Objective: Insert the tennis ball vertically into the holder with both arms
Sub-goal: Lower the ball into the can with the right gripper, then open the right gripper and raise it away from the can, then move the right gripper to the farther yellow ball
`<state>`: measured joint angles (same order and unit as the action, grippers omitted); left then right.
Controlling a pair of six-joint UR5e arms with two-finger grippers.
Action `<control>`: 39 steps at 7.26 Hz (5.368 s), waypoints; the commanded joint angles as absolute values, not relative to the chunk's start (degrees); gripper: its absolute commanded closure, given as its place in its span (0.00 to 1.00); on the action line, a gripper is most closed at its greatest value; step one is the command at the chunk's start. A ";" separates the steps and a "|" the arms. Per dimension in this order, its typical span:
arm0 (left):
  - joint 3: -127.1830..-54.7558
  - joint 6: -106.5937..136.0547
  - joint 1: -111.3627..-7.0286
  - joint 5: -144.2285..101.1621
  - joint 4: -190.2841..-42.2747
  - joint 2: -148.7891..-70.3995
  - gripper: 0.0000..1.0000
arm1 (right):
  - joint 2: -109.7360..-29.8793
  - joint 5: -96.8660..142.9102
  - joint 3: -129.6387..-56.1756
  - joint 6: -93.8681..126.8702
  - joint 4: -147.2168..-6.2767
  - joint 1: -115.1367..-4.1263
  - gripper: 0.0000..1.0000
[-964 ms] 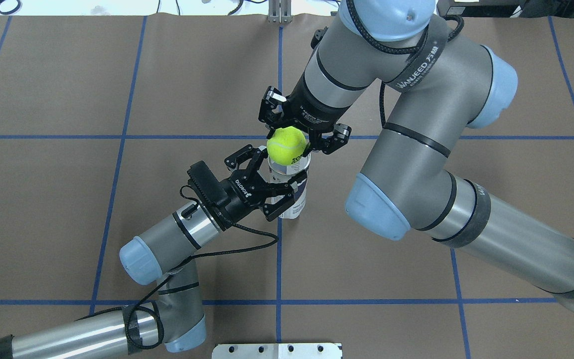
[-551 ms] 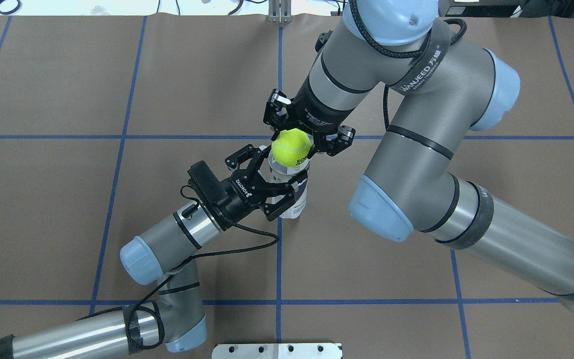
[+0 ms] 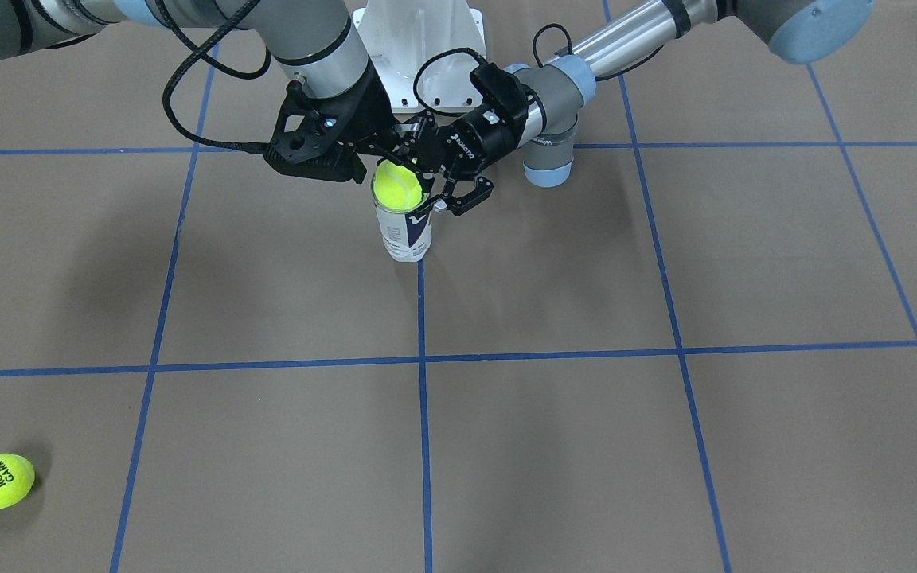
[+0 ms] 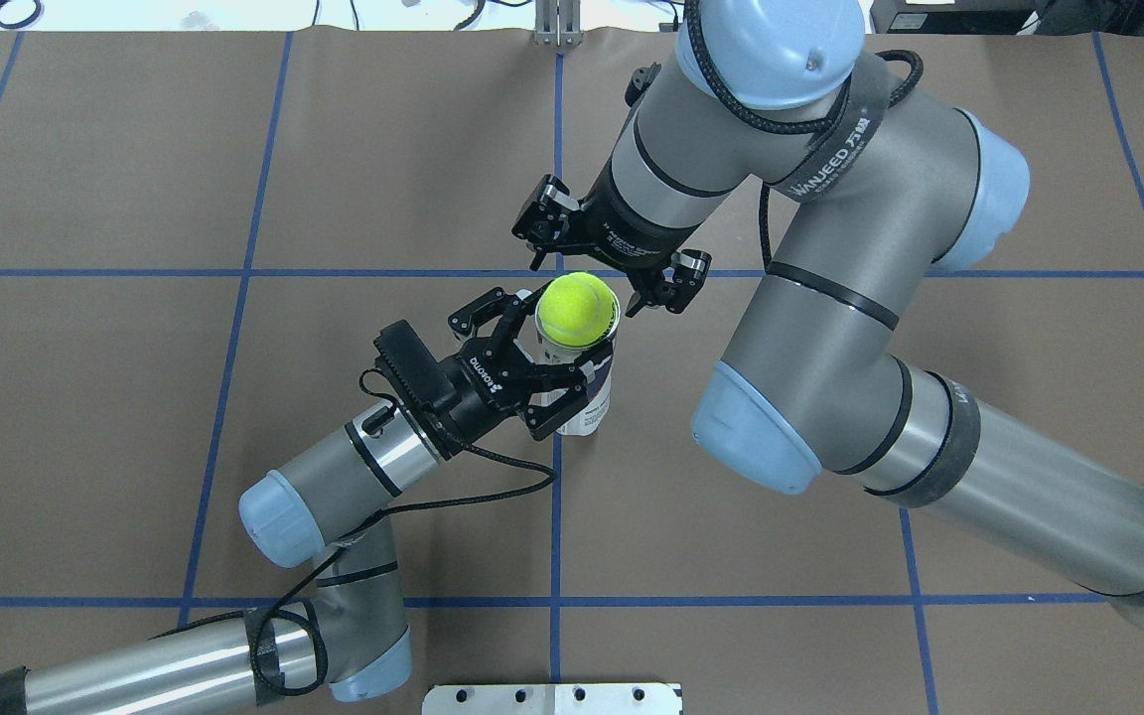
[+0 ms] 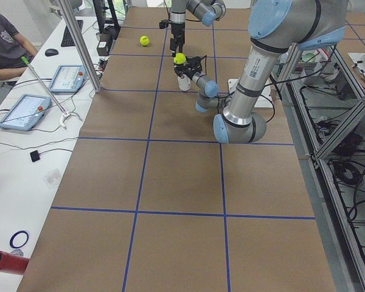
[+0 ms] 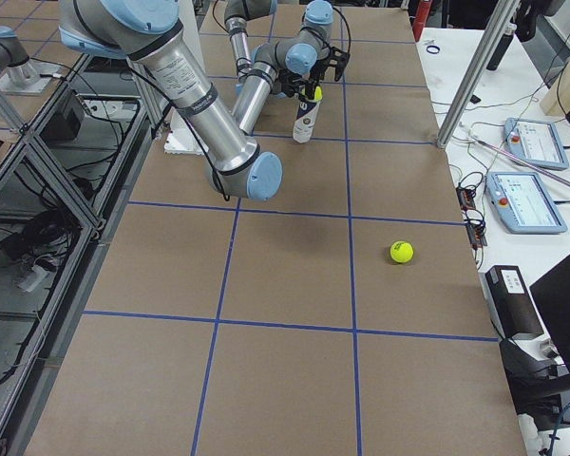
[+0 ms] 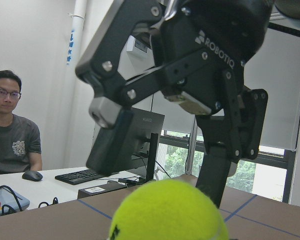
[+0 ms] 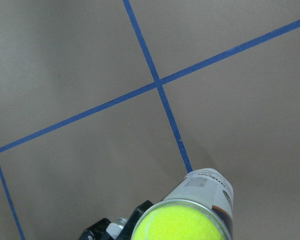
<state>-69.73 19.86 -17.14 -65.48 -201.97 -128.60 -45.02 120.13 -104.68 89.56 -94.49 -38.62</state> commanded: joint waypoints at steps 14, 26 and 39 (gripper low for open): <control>-69.35 19.86 -16.52 -61.96 -202.41 -127.97 0.09 | -55.35 121.11 -109.25 81.16 -94.48 -45.25 0.01; -71.54 16.44 -13.62 -61.96 -202.59 -128.14 0.16 | -61.61 121.03 -98.73 60.50 -94.31 -59.13 0.01; -69.00 7.38 -14.24 -61.52 -205.84 -128.41 0.18 | -60.83 123.05 -71.76 43.24 -81.87 -66.80 0.01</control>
